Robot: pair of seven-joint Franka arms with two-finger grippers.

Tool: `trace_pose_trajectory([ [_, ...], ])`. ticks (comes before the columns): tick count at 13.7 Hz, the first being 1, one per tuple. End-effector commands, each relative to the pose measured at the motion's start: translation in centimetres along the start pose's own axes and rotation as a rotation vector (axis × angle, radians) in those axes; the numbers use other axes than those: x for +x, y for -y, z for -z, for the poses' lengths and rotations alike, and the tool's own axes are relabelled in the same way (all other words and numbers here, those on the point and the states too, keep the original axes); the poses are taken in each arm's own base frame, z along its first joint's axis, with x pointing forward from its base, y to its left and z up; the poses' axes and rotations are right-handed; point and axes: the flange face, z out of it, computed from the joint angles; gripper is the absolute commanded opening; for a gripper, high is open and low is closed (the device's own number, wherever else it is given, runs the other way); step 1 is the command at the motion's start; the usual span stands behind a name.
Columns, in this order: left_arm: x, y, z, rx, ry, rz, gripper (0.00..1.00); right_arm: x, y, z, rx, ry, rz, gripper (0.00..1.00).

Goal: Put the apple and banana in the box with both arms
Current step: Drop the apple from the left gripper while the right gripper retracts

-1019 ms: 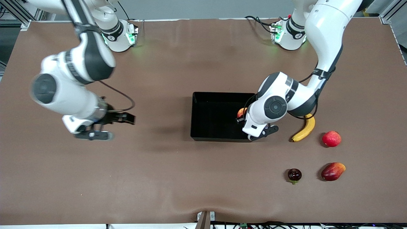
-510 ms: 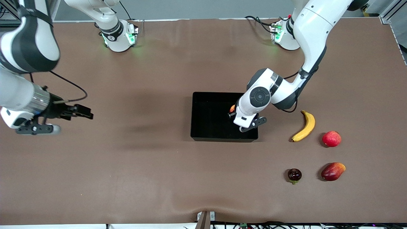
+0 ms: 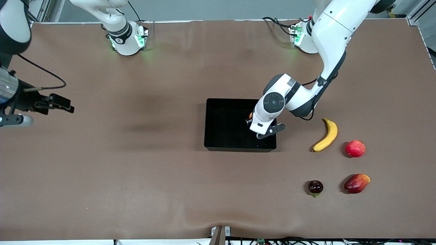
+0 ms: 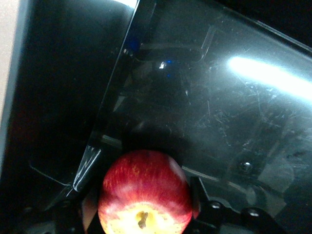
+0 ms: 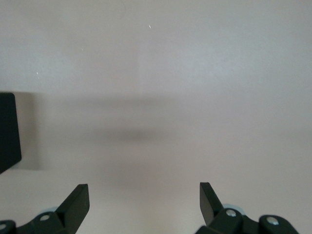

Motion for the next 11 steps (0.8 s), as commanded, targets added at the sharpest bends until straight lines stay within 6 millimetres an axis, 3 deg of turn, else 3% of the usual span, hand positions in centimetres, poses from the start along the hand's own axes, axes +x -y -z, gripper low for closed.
trace_pose_trajectory([
  [1,0.6,-1.4,1.5,-0.034,-0.047,0.020,1.00,-2.1,-0.8,2.0,-0.024,0.006,-0.002,1.00],
  [3,1.5,-1.6,3.7,-0.054,-0.069,0.029,1.00,-2.3,-1.1,2.7,-0.024,0.000,-0.007,1.00],
  [4,2.2,-1.3,5.8,-0.059,-0.087,0.041,1.00,-2.7,-0.8,2.7,-0.021,0.024,-0.009,1.00],
  [7,4.3,-0.2,13.6,-0.019,-0.116,0.079,1.00,-5.0,0.9,5.3,-0.024,-0.005,-0.047,1.00],
  [9,7.1,2.1,18.6,0.006,-0.118,0.072,1.00,-5.8,2.0,6.0,-0.025,-0.004,-0.037,1.00],
  [11,10.8,6.5,20.5,0.022,-0.114,-0.016,1.00,-5.8,2.3,5.8,-0.017,0.008,-0.032,1.00],
])
